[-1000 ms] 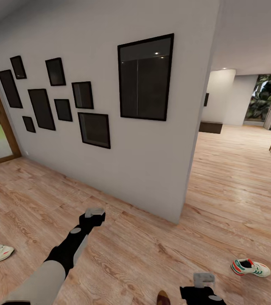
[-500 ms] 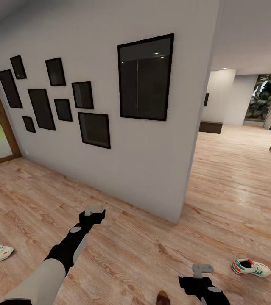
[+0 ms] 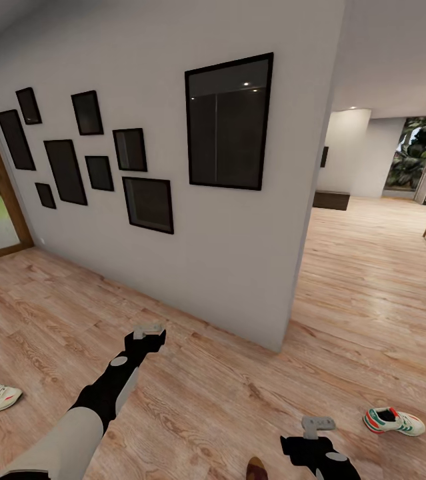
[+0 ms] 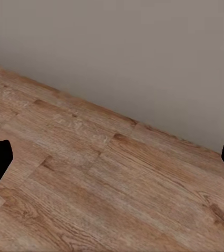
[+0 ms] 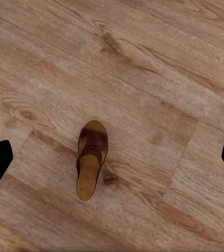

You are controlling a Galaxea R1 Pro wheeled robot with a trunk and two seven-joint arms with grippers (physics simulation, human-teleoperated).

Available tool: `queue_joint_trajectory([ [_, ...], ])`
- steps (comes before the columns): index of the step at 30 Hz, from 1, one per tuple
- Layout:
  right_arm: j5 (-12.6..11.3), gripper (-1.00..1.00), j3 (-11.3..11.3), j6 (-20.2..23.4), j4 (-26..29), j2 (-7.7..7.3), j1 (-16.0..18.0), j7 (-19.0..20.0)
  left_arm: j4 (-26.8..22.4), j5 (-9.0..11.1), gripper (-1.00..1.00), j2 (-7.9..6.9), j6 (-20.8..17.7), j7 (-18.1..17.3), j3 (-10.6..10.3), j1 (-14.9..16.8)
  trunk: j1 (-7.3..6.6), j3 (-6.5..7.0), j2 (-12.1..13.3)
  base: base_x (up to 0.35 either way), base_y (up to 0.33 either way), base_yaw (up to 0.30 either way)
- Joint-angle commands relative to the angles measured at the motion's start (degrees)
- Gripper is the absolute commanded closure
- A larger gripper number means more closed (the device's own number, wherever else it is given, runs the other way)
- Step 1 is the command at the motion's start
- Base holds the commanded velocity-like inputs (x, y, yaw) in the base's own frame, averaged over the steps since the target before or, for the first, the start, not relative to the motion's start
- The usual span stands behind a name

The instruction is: Pick up the two gym shoes and the two sandals from the corridor floor and place them onto the hallstand (shoe rack) in the corridor, making sure they are on the rack and not on the floor. Arrange them so the two gym shoes are next to each other and the two sandals are next to each other.

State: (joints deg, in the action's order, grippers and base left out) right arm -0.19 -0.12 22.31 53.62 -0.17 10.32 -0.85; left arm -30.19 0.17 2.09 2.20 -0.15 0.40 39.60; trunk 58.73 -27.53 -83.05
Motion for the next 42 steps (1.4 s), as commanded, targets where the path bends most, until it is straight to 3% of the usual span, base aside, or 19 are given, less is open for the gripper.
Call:
queue_joint_trajectory([
  [1, 0.0, -1.0, 0.0, 0.3, 0.1, -0.01, 0.0, -0.1, 0.0, 0.0, -1.0, 0.01, 0.2, 0.0, 0.0, 0.0, 0.0, -0.06, 0.0, 0.0, 0.0, 0.0],
  [8, -0.1, -1.0, -0.1, 0.2, 0.1, 0.0, 0.0, -0.1, 0.0, 0.1, -1.0, 0.02, 0.2, 0.0, 0.0, 0.0, 0.0, -0.16, 0.0, 0.0, 0.0, 0.0],
  [33, -0.1, -1.0, 0.0, -0.8, -0.6, 0.08, 0.0, -0.1, 0.1, 0.0, -1.0, 0.02, 0.3, -0.3, 0.0, 0.0, 5.49, -6.86, -10.1, 0.0, 0.0, 0.005],
  [37, 0.1, -1.0, 0.0, -5.5, -2.3, 0.08, 0.0, -0.1, 0.1, 0.0, -1.0, 0.05, 0.3, -0.3, -0.1, 0.0, 6.37, -7.95, -11.7, 0.0, 0.0, 0.065],
  [42, 0.2, -1.0, 0.1, -15.8, -7.0, 0.08, 0.0, -0.1, 0.1, 0.0, -1.0, 0.1, 0.3, -0.3, -0.1, 0.0, 7.47, -9.32, -13.7, 0.0, 0.0, 0.079],
])
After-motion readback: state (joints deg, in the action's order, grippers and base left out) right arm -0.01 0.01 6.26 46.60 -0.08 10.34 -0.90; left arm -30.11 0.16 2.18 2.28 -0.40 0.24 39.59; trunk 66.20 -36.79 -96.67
